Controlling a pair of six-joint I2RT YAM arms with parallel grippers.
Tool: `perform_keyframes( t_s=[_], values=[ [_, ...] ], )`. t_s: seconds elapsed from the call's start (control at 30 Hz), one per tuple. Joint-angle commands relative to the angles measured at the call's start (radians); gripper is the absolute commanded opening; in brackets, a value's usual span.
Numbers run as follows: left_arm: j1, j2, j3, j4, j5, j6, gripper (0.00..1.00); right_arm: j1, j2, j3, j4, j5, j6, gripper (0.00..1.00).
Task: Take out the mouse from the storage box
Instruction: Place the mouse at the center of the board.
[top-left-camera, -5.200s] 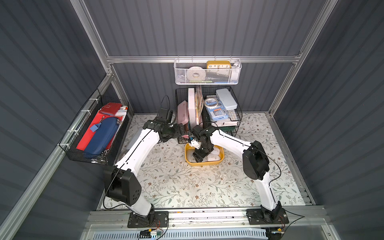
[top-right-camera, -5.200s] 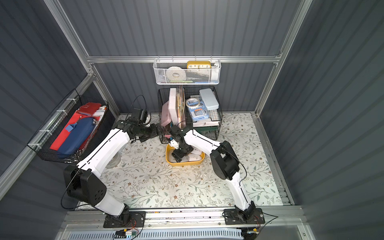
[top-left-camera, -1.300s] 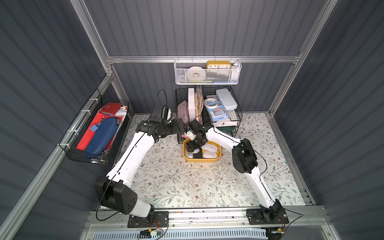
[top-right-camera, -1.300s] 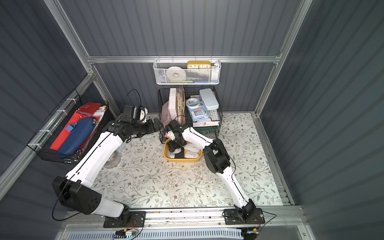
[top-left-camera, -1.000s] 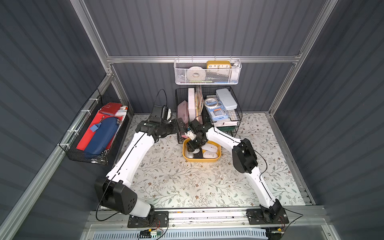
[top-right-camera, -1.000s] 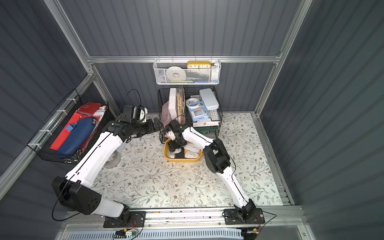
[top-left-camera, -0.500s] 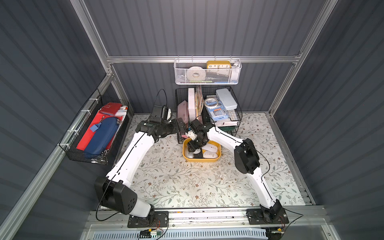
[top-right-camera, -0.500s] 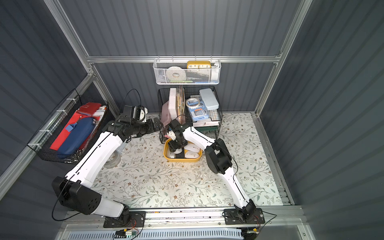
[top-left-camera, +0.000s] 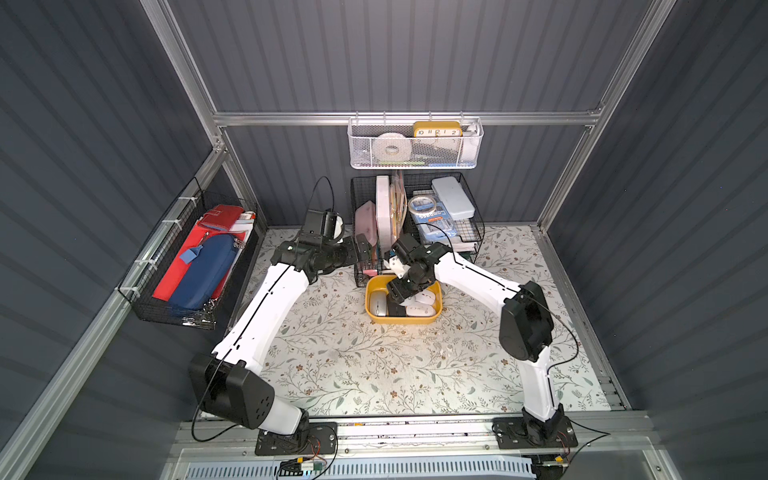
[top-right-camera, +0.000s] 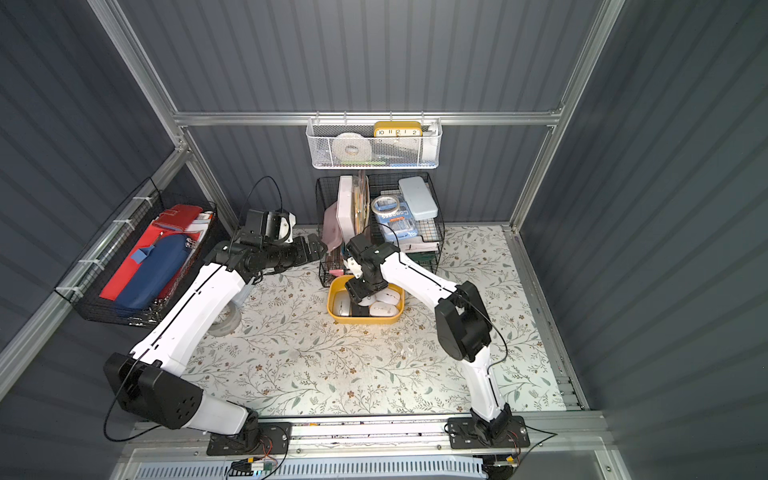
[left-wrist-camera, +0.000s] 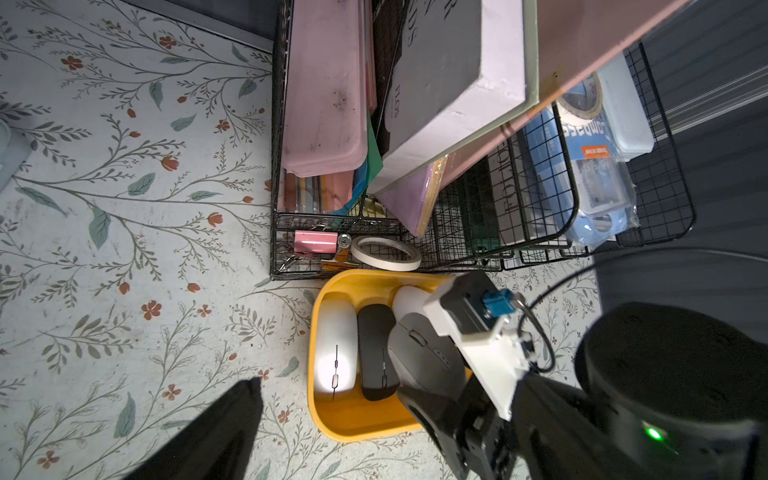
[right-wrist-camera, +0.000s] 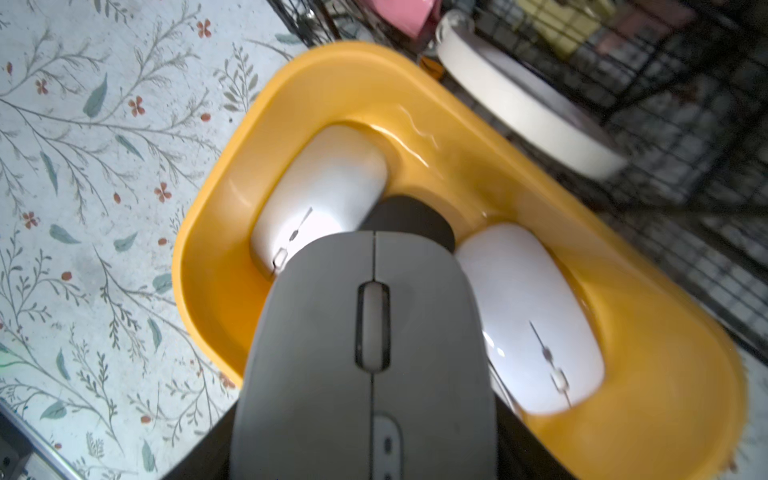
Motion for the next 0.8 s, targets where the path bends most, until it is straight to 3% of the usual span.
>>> perform_keyframes(
  t_s=[0.0,0.2,0.43,0.57,0.77],
  values=[
    [0.005,-0.014,0.026,0.014,0.024,0.013,0.99,-0.011,-0.117,-0.106,-0.007,0.082,0.029,0.30],
    [0.004,-0.012,0.016,0.033,0.042,0.010,0.99,-0.070,-0.319,-0.352,0.036,0.108,0.083,0.30],
    [0.004,-0.017,0.014,0.043,0.059,0.004,0.99,-0.214,-0.480,-0.567,0.045,0.130,0.142,0.30],
    [0.004,-0.020,0.004,0.046,0.060,0.002,0.99,-0.253,-0.468,-0.629,0.063,0.146,0.168,0.30],
    [0.004,-0.020,-0.002,0.056,0.071,0.000,0.99,-0.294,-0.331,-0.633,0.063,0.146,0.217,0.29]
  ],
)
